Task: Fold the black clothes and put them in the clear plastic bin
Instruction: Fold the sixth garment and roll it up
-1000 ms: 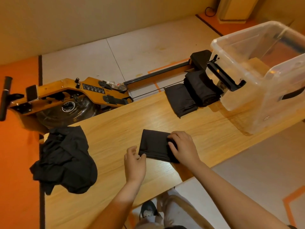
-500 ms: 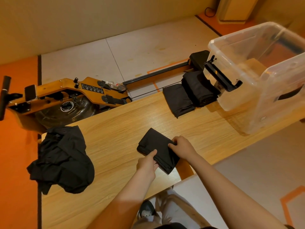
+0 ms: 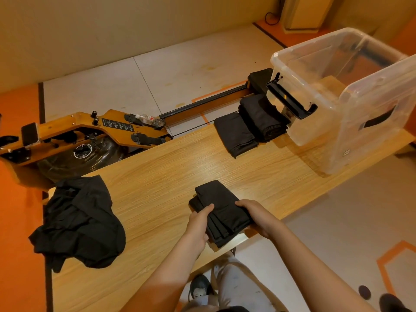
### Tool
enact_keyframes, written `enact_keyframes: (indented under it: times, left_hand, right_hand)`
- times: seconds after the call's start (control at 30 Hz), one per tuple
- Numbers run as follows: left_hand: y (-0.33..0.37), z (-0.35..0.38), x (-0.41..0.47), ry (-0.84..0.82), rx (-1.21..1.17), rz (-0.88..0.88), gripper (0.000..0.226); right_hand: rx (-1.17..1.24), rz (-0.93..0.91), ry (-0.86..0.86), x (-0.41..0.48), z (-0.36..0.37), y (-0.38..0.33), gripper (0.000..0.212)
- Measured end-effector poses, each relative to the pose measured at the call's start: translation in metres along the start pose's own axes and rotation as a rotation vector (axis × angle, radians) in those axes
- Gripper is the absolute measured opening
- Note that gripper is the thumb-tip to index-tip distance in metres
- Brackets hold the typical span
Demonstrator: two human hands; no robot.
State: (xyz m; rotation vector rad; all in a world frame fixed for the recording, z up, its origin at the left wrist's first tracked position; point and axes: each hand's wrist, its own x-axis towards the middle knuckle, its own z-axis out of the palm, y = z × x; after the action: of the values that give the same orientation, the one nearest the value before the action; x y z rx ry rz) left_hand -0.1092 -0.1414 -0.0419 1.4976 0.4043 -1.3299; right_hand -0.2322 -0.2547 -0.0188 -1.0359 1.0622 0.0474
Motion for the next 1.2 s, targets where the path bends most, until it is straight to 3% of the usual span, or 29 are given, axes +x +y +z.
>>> enact_keyframes:
  times: [0.13, 0.23, 0.33, 0.53, 0.7, 0.8, 0.93, 1.07, 1.2]
  left_hand:
    - [0.005, -0.005, -0.004, -0.052, 0.071, 0.039, 0.05]
    - [0.012, -0.003, -0.005, -0.034, 0.097, 0.093, 0.05]
    - [0.028, 0.008, -0.008, -0.032, 0.136, 0.186, 0.04]
    - [0.104, 0.052, -0.005, -0.135, 0.204, 0.462, 0.029]
    - [0.179, 0.107, 0.032, -0.18, 0.236, 0.615, 0.038]
    - [0.189, 0.13, 0.076, -0.119, 0.341, 0.552, 0.036]
    - [0.179, 0.136, 0.11, -0.036, 0.387, 0.413, 0.046]
    - [0.18, 0.134, 0.119, 0.027, 0.235, 0.363, 0.033]
    - [0.186, 0.141, 0.13, 0.12, 0.255, 0.476, 0.044]
  right_hand:
    - [0.053, 0.004, -0.011, -0.006, -0.002, -0.002, 0.024]
    - [0.036, -0.003, 0.011, -0.009, -0.002, -0.007, 0.036]
    - [0.008, -0.066, 0.071, -0.011, -0.002, -0.022, 0.045]
    - [0.089, -0.244, 0.186, 0.008, -0.016, -0.09, 0.032]
    - [0.291, -0.395, 0.267, 0.055, -0.037, -0.139, 0.038]
    - [0.495, -0.263, 0.366, 0.094, -0.043, -0.135, 0.033]
    - [0.641, -0.127, 0.453, 0.121, -0.047, -0.118, 0.008]
    - [0.654, -0.114, 0.434, 0.131, -0.05, -0.115, 0.025]
    - [0.545, -0.105, 0.533, 0.136, -0.046, -0.115, 0.03]
